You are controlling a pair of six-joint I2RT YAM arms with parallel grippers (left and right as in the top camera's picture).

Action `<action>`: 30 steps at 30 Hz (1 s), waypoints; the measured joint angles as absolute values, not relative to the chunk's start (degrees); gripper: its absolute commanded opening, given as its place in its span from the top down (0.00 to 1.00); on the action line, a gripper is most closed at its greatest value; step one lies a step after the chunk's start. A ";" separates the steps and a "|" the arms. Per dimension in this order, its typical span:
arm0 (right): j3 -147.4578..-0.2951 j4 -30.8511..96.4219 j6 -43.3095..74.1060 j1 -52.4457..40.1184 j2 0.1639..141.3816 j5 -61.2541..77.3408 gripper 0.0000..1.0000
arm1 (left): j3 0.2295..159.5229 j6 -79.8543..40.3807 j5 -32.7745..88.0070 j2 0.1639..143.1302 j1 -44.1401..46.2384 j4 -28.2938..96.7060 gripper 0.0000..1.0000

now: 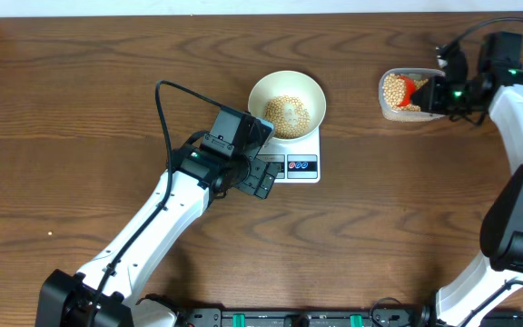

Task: Scoop item into bowl and weigh 50g on scale
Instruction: 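Dip the scoop into the tub and lift a small amount of beans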

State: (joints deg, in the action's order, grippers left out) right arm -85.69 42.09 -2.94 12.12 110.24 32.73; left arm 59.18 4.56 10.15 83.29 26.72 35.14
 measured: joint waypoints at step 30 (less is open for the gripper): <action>-85.49 42.83 -1.63 25.52 112.40 50.54 0.99 | 59.18 4.56 10.15 83.29 26.72 35.14 0.07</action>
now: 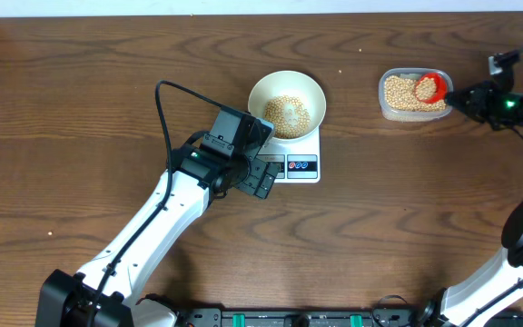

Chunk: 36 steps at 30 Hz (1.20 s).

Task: Scoop item into bowl and weigh 50g on scale
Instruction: 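Dip the scoop into the tub and lift a small amount of beans, then move the scoop over the bowl with the right gripper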

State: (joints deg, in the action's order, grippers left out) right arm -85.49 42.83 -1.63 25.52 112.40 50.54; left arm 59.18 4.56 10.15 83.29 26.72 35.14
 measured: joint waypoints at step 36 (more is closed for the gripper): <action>-85.36 13.43 24.18 1.17 112.44 75.85 0.98 | 59.18 4.56 10.15 83.29 26.72 35.11 0.07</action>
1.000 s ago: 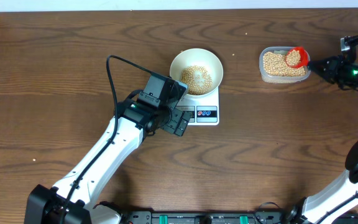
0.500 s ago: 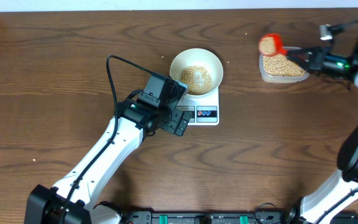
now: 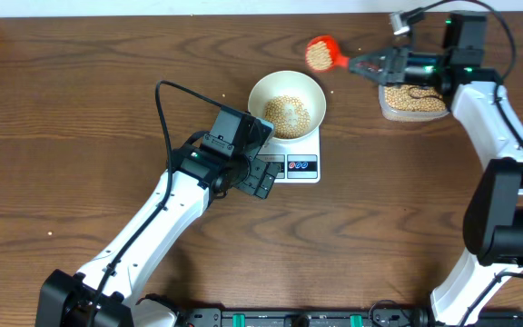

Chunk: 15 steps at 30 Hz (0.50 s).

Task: Scoop item into bowl and weigh 50g on scale
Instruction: 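Move the scoop over the bowl with the right gripper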

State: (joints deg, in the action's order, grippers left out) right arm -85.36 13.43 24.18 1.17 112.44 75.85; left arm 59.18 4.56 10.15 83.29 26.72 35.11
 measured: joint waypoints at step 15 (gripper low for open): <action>-85.36 19.46 25.41 -5.21 112.44 65.60 0.99 | 59.18 4.56 10.15 83.29 26.72 35.14 0.07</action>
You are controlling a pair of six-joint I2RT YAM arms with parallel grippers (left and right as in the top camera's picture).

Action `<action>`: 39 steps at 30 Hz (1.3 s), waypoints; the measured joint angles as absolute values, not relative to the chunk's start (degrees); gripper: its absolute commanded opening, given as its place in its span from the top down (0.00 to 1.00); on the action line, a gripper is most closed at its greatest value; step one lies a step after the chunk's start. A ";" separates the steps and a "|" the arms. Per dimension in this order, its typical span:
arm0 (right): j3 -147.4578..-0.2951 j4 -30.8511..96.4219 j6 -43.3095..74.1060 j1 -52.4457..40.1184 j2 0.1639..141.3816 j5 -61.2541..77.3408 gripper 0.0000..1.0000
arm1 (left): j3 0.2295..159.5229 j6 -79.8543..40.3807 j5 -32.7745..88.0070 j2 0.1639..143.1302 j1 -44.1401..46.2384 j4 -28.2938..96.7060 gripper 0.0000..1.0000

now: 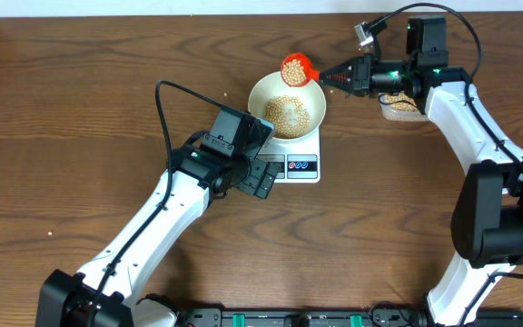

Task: Scoop item into bowl and weigh 50g on scale
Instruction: 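Move the scoop over the bowl with the right gripper, then tilt the scoop to pour beans gradually into the bowl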

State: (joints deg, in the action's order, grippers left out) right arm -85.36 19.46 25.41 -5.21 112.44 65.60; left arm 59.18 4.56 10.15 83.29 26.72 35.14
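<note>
A cream bowl (pixel 286 94) partly filled with pale beans stands on the white scale (pixel 300 165) at mid-table. A red scoop (pixel 295 68), heaped with beans, hangs over the bowl's far rim. My right gripper (pixel 341 76) is shut on the scoop's handle and reaches in from the right. My left gripper (pixel 261 177) rests against the scale's left front corner; the frame does not show how its jaws stand. The clear bean container (pixel 403 106) sits at the back right, mostly hidden under my right arm.
The left arm lies diagonally from the front left toward the scale, with a black cable looping above it. The right arm curves along the right side of the table. The scale's display and buttons face the front edge.
My right gripper has moved the loaded scoop left and nearer, from beyond the bowl's far right side to just over its far rim. The left arm has not moved.
The right gripper first held the red scoop down in the bean container. Then the scoop lay in the container with the arm drawn back right. Later the scoop was lifted, full of beans, beyond the bowl, and now it hangs over the bowl's rim.
</note>
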 measured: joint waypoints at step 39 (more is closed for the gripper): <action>-95.85 47.33 2.59 -16.32 112.42 32.01 0.99 | 59.18 4.56 10.13 83.29 26.72 35.11 0.07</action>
